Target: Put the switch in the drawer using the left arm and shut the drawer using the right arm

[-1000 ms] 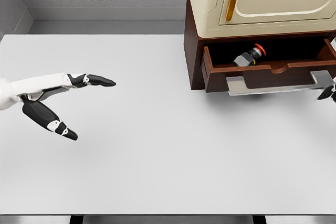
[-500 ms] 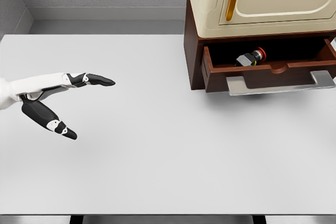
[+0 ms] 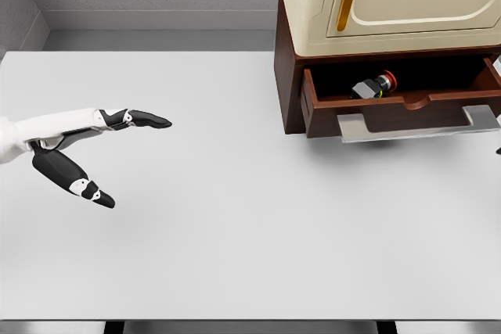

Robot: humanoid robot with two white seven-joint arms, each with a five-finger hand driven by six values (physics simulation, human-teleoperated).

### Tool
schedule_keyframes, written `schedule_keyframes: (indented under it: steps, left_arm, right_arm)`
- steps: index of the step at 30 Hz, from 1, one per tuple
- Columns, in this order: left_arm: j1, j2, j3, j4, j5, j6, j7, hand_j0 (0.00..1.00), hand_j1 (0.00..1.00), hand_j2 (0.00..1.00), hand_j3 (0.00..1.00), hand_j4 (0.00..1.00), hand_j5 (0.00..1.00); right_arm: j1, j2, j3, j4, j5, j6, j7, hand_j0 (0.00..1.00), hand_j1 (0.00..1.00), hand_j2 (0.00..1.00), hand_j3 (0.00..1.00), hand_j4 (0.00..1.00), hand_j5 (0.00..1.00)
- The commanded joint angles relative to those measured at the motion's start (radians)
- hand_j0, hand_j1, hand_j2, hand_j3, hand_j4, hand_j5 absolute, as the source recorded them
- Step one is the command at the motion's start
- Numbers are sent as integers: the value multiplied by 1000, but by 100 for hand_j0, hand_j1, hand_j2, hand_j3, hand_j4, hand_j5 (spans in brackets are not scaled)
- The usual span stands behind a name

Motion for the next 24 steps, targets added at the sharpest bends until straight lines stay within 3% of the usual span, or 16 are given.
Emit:
schedule_keyframes:
  steps: [1, 24]
  left_arm:
    - [0, 1, 2, 0, 9, 2, 0, 100, 100, 100, 100, 100, 100]
    - [-1, 1, 3, 0, 10, 2, 0, 100, 100, 100, 100, 100, 100]
  right_arm:
    - [0, -2, 14, 0, -7, 1, 0, 50, 50, 50, 50, 50, 50]
    - [-121, -45, 141, 1, -4, 1, 0, 50, 50, 50, 50, 50, 50]
